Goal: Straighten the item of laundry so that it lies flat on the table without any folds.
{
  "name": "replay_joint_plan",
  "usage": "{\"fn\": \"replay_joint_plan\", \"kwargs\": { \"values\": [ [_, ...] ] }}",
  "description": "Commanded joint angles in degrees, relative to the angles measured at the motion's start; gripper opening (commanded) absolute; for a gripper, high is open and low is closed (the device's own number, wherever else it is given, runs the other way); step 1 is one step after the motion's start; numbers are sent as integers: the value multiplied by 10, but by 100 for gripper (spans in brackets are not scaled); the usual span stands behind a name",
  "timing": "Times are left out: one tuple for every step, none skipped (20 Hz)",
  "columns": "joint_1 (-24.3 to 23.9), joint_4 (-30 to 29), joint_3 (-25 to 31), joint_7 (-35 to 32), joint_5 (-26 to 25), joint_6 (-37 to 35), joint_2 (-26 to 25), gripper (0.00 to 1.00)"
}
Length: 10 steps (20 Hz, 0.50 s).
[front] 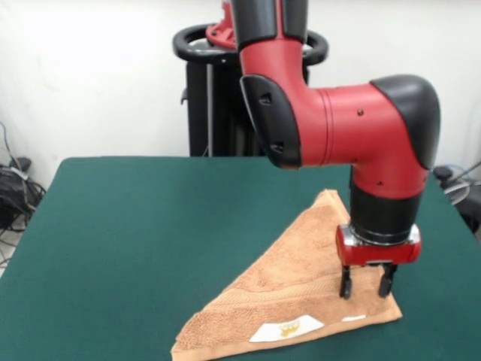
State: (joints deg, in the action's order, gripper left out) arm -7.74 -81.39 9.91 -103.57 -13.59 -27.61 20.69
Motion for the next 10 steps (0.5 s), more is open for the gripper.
{"fn": "replay_joint_plan", "kwargs": {
  "values": [
    [-5,-69,7,-62,-7,26,-19,100],
    [-5,-74,9,-64,-5,25,-17,100],
    [-7,-78,13,-63,-1,21,-15,100],
    [-6,-82,15,-64,2,17,-11,100],
    [-6,-86,17,-64,7,10,-7,100],
    [-5,-89,18,-65,11,3,-2,100],
    [-3,-95,20,-69,16,-2,4,100],
    [-1,-99,21,-72,21,-8,10,100],
    [2,-103,23,-76,26,-14,16,100],
    [4,-107,24,-79,31,-21,22,100]
  ]
}}
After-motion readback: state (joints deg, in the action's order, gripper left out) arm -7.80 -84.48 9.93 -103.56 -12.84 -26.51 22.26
